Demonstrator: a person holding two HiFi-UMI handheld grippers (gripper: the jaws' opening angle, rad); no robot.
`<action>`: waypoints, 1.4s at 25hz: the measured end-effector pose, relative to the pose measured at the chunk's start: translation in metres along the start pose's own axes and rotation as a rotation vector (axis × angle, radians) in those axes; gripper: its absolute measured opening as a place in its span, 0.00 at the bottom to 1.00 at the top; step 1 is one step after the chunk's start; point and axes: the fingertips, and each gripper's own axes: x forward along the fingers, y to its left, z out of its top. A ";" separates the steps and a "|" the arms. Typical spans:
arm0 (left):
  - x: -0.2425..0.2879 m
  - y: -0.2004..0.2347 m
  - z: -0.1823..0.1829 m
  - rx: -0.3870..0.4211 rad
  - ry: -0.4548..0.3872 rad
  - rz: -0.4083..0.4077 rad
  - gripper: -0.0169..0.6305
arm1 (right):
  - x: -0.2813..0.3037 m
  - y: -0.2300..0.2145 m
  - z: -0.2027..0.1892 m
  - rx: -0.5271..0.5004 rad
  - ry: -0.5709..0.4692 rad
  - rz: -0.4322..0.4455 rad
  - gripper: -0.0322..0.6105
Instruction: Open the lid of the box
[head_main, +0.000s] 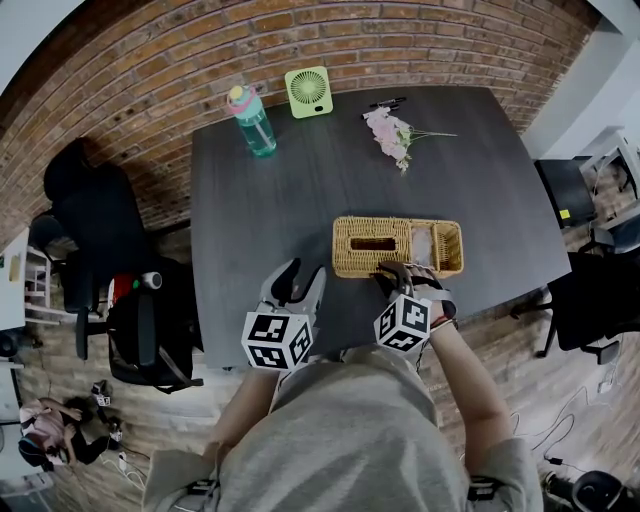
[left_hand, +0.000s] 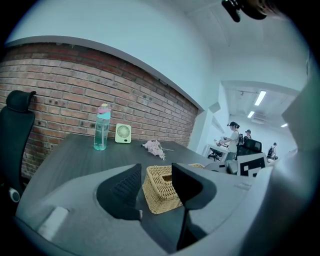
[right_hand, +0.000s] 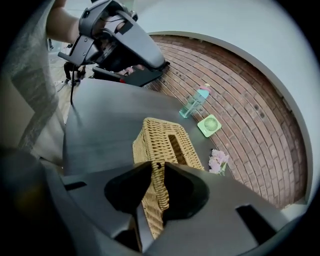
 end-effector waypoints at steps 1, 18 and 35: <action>0.000 -0.001 0.000 0.000 -0.001 0.001 0.32 | -0.002 -0.001 0.001 -0.011 -0.003 -0.004 0.17; 0.000 -0.001 -0.003 -0.030 -0.012 0.012 0.32 | -0.035 -0.043 0.028 -0.126 -0.052 -0.040 0.12; 0.012 0.004 0.002 -0.038 -0.017 0.020 0.32 | -0.041 -0.095 0.048 -0.205 -0.080 -0.092 0.11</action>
